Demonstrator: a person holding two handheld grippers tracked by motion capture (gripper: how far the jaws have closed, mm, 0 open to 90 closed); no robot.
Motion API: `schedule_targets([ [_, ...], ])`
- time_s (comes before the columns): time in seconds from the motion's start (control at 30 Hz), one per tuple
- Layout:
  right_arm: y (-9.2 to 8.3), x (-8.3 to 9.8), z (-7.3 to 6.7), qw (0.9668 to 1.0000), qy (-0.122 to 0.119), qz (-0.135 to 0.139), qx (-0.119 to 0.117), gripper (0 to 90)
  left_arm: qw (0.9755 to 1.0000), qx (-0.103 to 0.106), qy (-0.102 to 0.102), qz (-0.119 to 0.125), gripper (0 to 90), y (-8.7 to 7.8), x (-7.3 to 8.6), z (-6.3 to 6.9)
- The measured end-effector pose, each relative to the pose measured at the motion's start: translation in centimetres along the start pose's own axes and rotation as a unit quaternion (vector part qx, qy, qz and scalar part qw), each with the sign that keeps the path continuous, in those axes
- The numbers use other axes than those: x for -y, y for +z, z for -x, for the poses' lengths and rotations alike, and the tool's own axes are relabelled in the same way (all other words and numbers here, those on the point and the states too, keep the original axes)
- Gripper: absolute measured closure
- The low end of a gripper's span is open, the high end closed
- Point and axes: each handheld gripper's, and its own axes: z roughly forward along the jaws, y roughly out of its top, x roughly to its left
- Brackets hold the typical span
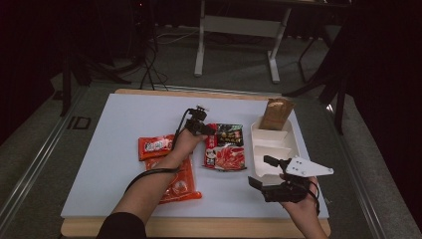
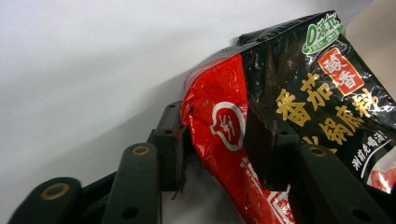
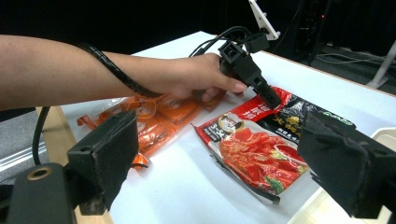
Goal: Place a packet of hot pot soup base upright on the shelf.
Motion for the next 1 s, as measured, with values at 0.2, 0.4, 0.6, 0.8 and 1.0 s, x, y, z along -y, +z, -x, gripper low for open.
schedule_targets([
  [0.2,0.2,0.0,0.0,1.0000,0.001,-0.005,0.000,13.0,0.9999,-0.007,0.010,-0.002,78.5,0.0,-0.1,0.1],
  [0.4,0.2,0.0,0.1,1.0000,0.002,-0.007,0.003,13.0,0.9997,-0.012,0.018,0.007,86.1,-0.4,-0.2,0.8],
  [0.6,0.2,0.1,0.3,0.9999,0.007,-0.008,0.006,13.1,0.9996,-0.006,0.020,0.020,86.5,-1.8,0.0,1.0],
  [0.8,0.2,0.1,0.4,0.9999,0.007,-0.009,0.011,13.1,0.9988,0.003,0.016,0.046,86.7,-3.3,0.5,1.4],
  [1.0,0.3,0.1,0.3,0.9998,0.004,-0.012,0.013,12.9,0.9971,0.013,0.019,0.073,86.9,-4.7,0.9,2.0],
])
